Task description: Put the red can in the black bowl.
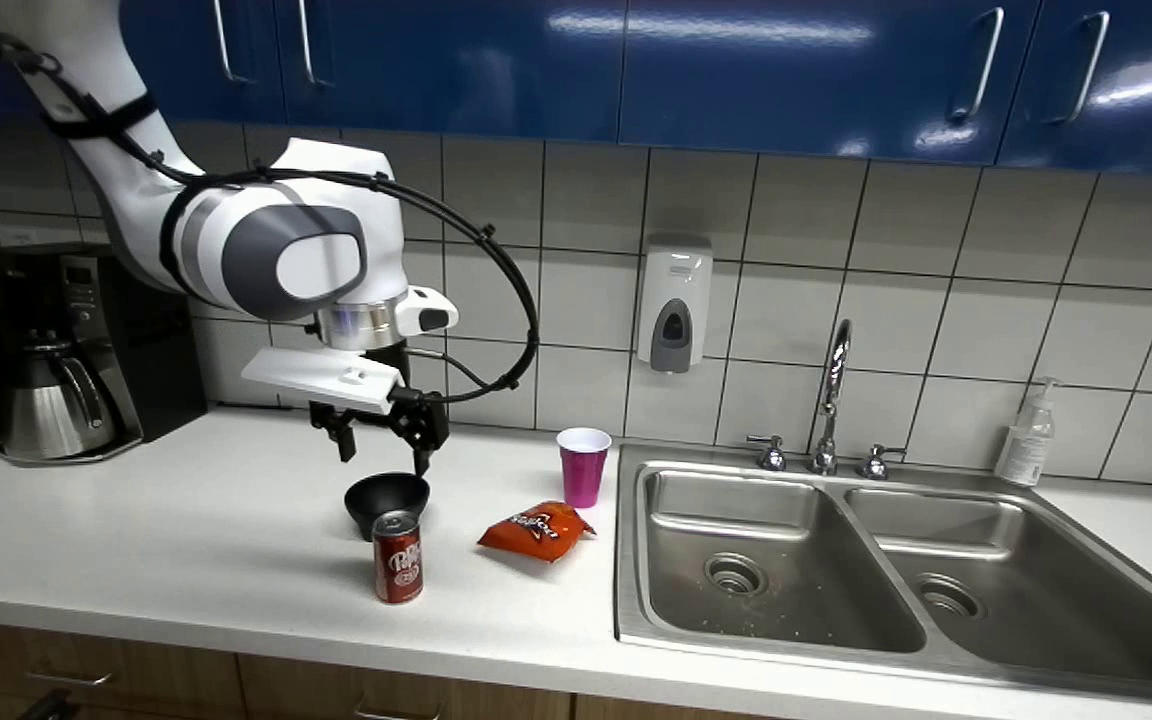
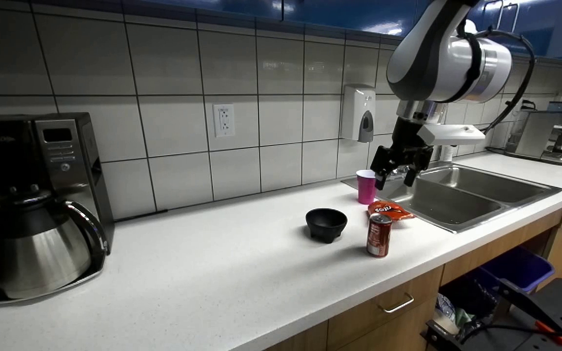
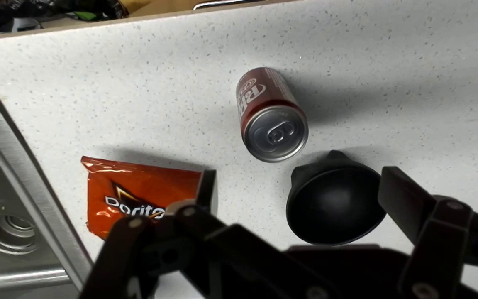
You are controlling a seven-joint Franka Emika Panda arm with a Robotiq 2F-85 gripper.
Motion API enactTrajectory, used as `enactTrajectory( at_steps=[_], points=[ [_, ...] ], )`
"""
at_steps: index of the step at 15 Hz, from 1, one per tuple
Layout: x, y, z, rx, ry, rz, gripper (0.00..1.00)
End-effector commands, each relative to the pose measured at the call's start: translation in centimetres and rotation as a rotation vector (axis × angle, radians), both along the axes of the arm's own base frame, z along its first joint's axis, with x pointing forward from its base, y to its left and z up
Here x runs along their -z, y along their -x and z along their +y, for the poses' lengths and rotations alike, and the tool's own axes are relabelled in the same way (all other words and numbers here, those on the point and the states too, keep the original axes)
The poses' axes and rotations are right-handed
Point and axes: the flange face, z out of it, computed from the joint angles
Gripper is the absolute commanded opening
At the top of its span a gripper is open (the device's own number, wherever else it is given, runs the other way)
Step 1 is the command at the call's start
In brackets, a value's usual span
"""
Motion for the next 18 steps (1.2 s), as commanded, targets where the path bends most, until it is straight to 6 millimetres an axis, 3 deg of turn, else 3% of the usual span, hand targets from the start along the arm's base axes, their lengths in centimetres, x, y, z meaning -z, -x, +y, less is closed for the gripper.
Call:
enactTrajectory(
  at_steps=[1, 9, 18],
  points=[
    [1.4, -1.8, -0.2, 0.022, 0.004, 0.012, 1.0],
    [4.6, -3.7, 0.5, 0.023, 0.002, 0.064, 1.0],
    [7.7, -4.4, 0.5, 0.034, -0.005, 0.111, 1.0]
  ],
)
